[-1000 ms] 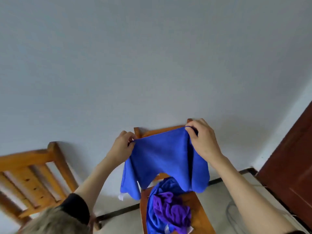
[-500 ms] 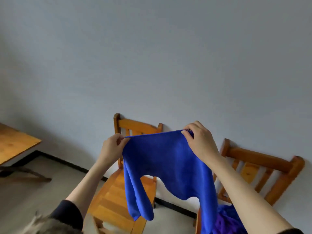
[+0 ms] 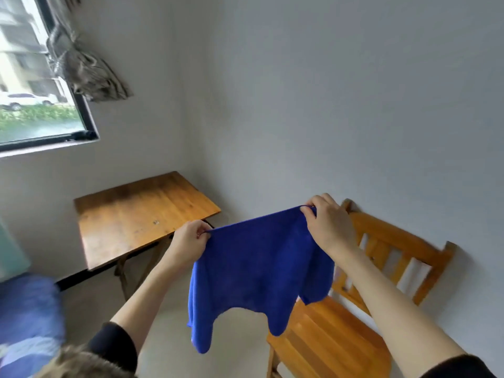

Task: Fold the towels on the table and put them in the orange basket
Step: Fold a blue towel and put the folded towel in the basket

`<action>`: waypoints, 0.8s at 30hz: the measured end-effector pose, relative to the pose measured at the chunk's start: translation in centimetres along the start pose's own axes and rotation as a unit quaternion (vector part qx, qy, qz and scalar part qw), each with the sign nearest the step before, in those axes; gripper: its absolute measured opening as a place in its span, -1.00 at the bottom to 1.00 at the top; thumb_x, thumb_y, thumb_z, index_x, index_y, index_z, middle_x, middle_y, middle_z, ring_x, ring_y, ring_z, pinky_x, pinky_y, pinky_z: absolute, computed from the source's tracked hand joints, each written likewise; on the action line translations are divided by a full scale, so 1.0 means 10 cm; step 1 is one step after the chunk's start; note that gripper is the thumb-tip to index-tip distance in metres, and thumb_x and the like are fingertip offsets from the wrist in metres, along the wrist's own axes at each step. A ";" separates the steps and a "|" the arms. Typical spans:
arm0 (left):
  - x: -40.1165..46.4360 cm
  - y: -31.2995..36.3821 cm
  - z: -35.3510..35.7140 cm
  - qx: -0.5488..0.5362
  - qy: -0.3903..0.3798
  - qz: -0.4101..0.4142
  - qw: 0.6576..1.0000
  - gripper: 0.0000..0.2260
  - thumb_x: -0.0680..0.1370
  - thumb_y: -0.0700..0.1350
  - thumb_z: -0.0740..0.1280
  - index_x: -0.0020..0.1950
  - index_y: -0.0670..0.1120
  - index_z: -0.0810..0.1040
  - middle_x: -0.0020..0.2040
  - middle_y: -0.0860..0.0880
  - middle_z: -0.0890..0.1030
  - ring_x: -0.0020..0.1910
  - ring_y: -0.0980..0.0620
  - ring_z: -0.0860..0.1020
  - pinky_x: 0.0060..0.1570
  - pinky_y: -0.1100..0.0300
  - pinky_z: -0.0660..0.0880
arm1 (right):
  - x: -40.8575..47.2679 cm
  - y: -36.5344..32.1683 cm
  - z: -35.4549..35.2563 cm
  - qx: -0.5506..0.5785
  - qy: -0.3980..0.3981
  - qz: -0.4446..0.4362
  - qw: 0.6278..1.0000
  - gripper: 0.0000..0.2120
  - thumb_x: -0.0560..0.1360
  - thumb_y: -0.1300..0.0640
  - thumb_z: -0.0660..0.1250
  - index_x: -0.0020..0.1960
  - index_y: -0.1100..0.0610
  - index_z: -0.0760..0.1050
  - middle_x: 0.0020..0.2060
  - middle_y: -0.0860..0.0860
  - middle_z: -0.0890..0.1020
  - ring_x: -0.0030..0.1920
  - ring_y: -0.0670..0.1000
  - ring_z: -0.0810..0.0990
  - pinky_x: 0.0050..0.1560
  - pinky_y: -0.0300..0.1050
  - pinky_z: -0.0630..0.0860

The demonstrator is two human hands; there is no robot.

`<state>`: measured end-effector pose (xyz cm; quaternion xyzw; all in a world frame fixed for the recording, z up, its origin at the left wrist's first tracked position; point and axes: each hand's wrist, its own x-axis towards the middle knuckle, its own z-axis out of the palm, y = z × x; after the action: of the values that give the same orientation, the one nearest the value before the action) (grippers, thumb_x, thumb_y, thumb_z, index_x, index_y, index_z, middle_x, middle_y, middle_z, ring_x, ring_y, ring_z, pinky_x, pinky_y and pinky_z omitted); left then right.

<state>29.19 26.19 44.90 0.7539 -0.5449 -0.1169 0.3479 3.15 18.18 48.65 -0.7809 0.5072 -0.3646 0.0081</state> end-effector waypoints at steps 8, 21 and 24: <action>0.32 -1.06 -0.80 0.041 0.117 -0.114 0.986 -0.86 0.56 -0.11 0.30 -0.09 -0.18 0.55 -0.25 -0.02 0.51 -0.18 -0.02 0.44 -0.23 0.23 0.24 | 0.69 -1.01 1.13 0.067 -0.050 -0.042 0.996 -0.76 0.56 0.04 0.23 -0.16 0.20 0.44 -0.18 0.07 0.56 -0.20 0.12 0.52 -0.24 -0.11 0.35; 1.48 -2.25 -1.41 0.056 0.210 -0.220 0.951 -0.90 0.56 -0.19 0.28 -0.02 -0.18 0.56 -0.09 -0.08 0.52 -0.07 -0.03 0.44 -0.05 0.21 0.32 | 2.14 -1.74 2.84 0.148 -0.179 -0.163 0.959 -0.85 0.56 0.21 0.17 -0.03 0.26 0.49 -0.06 0.13 0.55 -0.08 0.16 0.53 -0.12 -0.12 0.36; 1.69 -2.45 -1.44 0.048 0.210 -0.245 0.945 -0.86 0.54 -0.06 0.33 -0.12 -0.13 0.55 -0.21 -0.03 0.55 -0.13 -0.04 0.49 -0.17 0.18 0.35 | 2.40 -1.78 3.18 0.158 -0.198 -0.152 0.955 -0.84 0.56 0.21 0.17 -0.03 0.26 0.49 -0.05 0.13 0.54 -0.06 0.13 0.51 -0.13 -0.17 0.30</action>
<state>61.71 20.68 42.93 0.8873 -0.2629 -0.0118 0.3787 40.85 -3.70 45.58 -0.8941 0.3064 -0.2750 0.1761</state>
